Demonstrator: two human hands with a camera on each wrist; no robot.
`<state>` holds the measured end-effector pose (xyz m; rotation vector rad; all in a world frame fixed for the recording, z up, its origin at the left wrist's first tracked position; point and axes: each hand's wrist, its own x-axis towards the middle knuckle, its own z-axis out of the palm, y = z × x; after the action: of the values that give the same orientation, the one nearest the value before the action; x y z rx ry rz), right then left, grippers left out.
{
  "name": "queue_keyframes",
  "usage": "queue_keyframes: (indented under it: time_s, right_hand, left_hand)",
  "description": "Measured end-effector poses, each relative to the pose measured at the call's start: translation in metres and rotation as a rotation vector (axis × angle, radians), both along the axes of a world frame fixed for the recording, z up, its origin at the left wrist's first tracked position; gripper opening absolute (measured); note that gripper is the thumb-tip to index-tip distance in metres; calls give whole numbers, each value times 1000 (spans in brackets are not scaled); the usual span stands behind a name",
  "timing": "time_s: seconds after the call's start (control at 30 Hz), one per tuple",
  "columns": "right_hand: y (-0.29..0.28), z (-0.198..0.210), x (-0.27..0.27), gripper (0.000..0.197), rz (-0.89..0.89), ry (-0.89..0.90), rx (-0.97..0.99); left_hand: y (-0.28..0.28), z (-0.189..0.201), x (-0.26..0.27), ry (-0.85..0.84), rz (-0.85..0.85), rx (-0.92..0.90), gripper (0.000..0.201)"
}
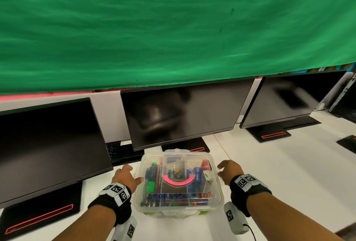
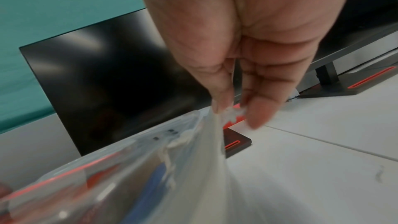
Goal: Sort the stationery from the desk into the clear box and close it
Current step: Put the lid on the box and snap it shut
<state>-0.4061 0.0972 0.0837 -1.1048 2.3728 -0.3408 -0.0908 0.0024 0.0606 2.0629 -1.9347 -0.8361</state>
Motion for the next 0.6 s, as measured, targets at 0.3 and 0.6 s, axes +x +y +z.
queue_keyframes:
  time_s: [0.3,0.6]
  right_hand:
    - [-6,-7,21,29,44,105,98]
    - [-21,-1,15,28,134,170,99]
  left_hand:
    - [-2,1,-8,-78,-70,-70,37]
    - [-5,16,-10,-153,-42,43,46]
